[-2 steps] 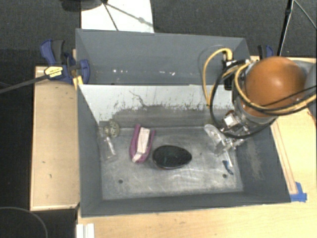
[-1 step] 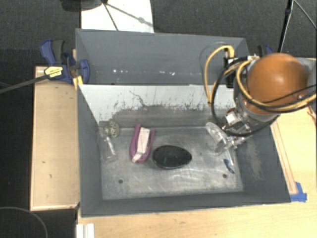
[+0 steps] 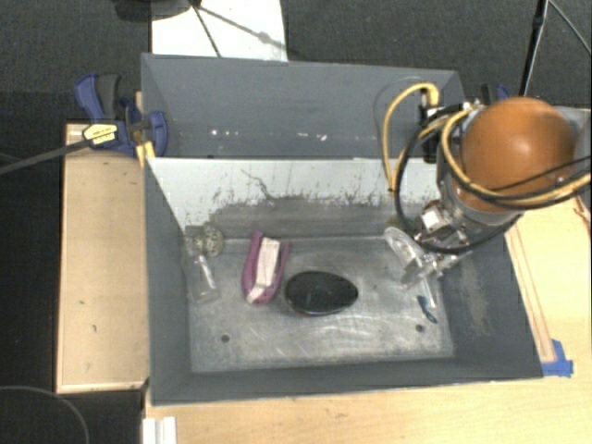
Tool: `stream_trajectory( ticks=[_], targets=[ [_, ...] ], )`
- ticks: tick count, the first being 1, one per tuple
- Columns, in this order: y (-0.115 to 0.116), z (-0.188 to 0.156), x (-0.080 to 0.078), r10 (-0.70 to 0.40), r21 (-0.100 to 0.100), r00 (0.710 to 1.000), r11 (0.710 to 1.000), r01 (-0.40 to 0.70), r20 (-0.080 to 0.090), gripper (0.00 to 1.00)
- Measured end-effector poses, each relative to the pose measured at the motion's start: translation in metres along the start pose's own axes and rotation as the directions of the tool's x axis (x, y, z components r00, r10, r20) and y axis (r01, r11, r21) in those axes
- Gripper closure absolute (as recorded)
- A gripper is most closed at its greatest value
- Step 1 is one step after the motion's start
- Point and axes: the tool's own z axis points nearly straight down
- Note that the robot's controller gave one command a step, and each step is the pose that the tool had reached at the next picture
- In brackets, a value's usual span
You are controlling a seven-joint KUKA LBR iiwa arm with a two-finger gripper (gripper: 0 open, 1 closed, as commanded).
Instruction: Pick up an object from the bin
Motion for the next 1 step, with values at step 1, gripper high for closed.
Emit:
stream_trajectory(
  ticks=[1],
  targets=[
    [-0.0015, -0.0499, -0.0001, 0.009, 0.002, 1.000, 1.000, -0.009, -0.003, 1.00]
  ],
)
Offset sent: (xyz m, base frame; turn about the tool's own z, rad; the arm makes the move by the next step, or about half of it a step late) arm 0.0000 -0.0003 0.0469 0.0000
